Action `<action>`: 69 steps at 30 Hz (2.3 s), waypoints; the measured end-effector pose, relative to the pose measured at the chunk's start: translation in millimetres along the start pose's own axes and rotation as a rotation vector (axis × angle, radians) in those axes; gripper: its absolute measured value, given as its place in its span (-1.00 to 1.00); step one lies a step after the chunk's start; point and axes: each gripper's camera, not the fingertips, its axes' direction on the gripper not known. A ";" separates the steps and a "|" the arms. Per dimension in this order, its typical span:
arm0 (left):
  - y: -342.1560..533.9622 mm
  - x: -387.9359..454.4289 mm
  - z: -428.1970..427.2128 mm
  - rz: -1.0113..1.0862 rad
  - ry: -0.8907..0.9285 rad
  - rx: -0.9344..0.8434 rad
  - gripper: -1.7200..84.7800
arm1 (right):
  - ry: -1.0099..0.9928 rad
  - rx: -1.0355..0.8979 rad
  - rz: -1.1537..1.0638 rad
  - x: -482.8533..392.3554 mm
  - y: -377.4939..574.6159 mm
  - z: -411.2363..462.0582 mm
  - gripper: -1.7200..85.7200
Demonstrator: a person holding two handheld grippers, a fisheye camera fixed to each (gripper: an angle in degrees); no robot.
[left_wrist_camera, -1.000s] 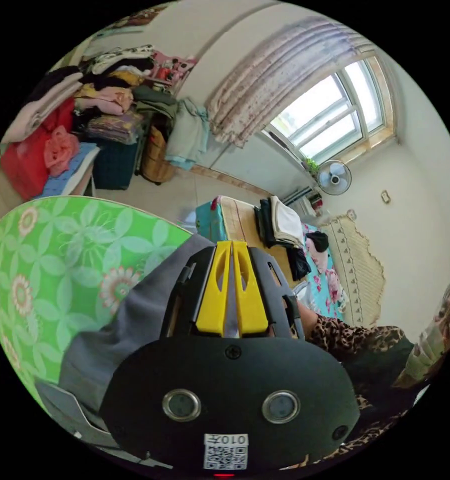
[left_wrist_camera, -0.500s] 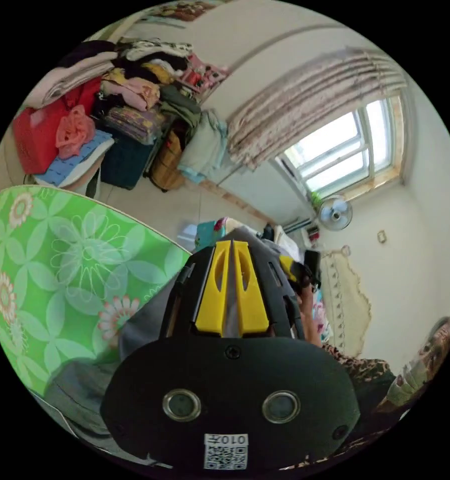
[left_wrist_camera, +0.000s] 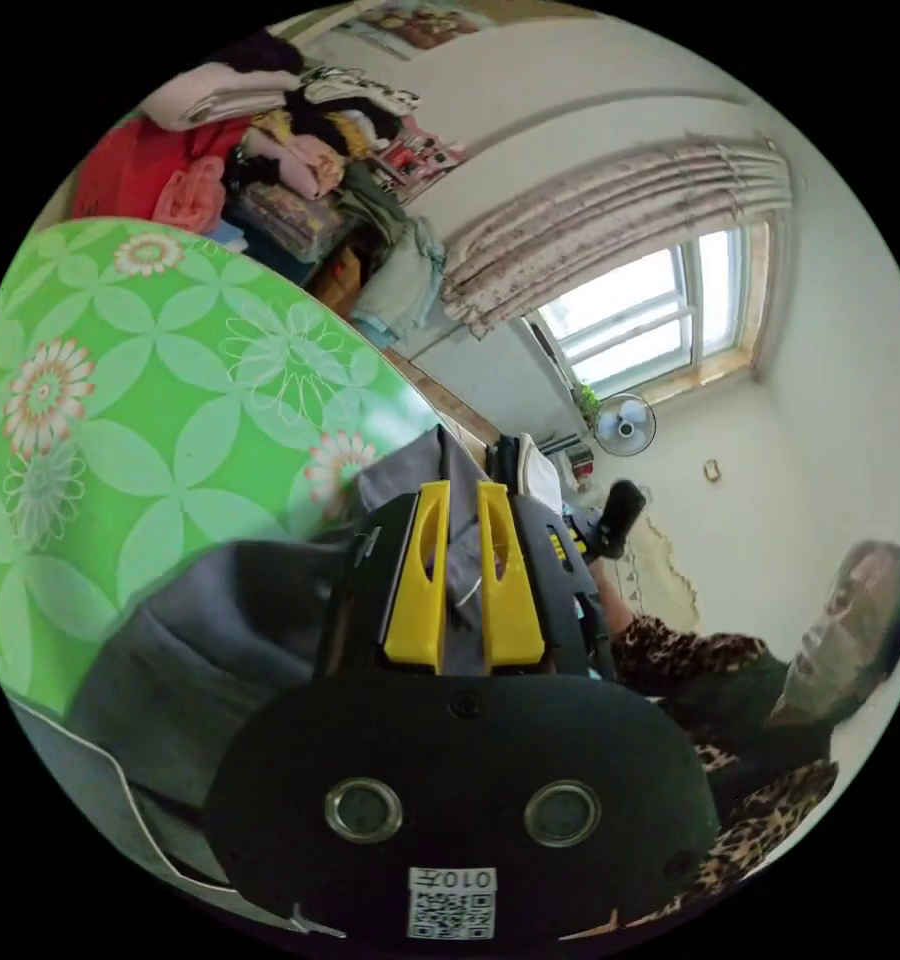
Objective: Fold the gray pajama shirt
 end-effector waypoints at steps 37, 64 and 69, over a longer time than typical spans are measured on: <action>36.1 0.3 30.9 0.047 0.052 -0.125 -0.96 | -0.457 -0.029 0.250 100.8 48.1 -7.8 -0.80; 54.4 -39.8 22.7 -0.043 0.284 0.028 -0.71 | -0.530 0.373 -0.028 99.8 71.8 -92.6 -0.90; 49.2 -55.5 20.1 -0.048 0.350 0.093 -0.66 | -0.538 0.391 -0.095 93.6 72.1 -101.8 -0.90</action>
